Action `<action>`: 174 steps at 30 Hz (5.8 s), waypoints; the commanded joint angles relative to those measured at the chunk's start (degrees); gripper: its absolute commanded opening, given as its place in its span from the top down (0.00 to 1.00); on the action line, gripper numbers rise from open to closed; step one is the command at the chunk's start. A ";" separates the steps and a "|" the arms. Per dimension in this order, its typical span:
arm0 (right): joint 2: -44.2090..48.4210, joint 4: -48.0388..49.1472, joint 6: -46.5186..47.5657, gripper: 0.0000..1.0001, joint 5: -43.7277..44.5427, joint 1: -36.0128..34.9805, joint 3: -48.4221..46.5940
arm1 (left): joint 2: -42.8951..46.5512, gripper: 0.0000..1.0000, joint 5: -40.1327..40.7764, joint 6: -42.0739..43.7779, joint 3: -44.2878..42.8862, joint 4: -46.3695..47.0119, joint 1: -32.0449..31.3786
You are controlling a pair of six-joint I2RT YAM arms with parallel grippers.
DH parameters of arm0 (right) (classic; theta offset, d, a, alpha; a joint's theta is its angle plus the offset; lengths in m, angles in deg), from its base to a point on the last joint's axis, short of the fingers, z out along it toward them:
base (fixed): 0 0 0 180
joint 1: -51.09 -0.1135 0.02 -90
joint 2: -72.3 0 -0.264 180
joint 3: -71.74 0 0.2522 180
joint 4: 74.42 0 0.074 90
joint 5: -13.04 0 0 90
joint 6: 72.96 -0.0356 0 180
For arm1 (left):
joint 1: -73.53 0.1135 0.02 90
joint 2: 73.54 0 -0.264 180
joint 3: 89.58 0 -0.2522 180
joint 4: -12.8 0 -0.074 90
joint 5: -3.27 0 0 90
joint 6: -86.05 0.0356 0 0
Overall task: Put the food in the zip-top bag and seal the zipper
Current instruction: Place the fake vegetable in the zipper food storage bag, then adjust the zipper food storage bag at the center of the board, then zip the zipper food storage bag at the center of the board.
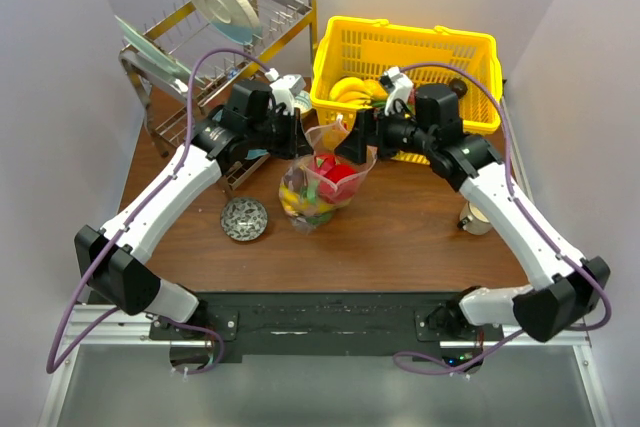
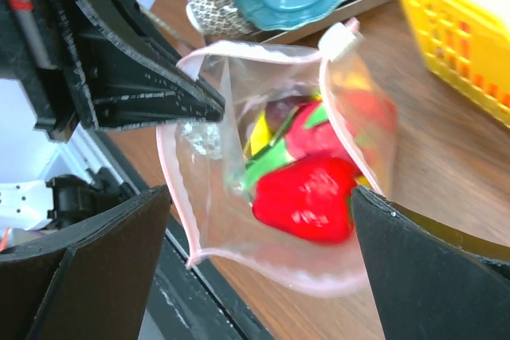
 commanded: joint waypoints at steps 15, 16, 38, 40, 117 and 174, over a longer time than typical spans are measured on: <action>11.74 2.57 -3.71 0.01 12.68 -0.07 14.20 | 2.29 1.00 0.29 0.74 -2.46 0.90 0.33; 11.66 3.28 -3.89 0.02 12.33 0.02 14.73 | 2.38 1.00 0.46 0.74 -2.46 0.72 0.42; 3.22 2.06 -8.20 1.00 12.07 0.02 7.97 | 3.17 1.00 0.11 -0.40 -1.14 1.43 0.33; 3.83 2.06 -8.02 1.00 11.45 0.02 7.62 | 3.00 1.00 -0.76 -0.49 -1.05 1.60 0.33; 17.99 28.06 -24.18 0.27 -14.74 -0.07 27.56 | -5.62 0.00 -15.44 -9.27 0.80 17.60 -5.47; 14.56 55.04 -5.74 0.27 -29.31 21.64 40.75 | -2.54 1.00 -23.71 -1.63 1.24 15.40 -3.10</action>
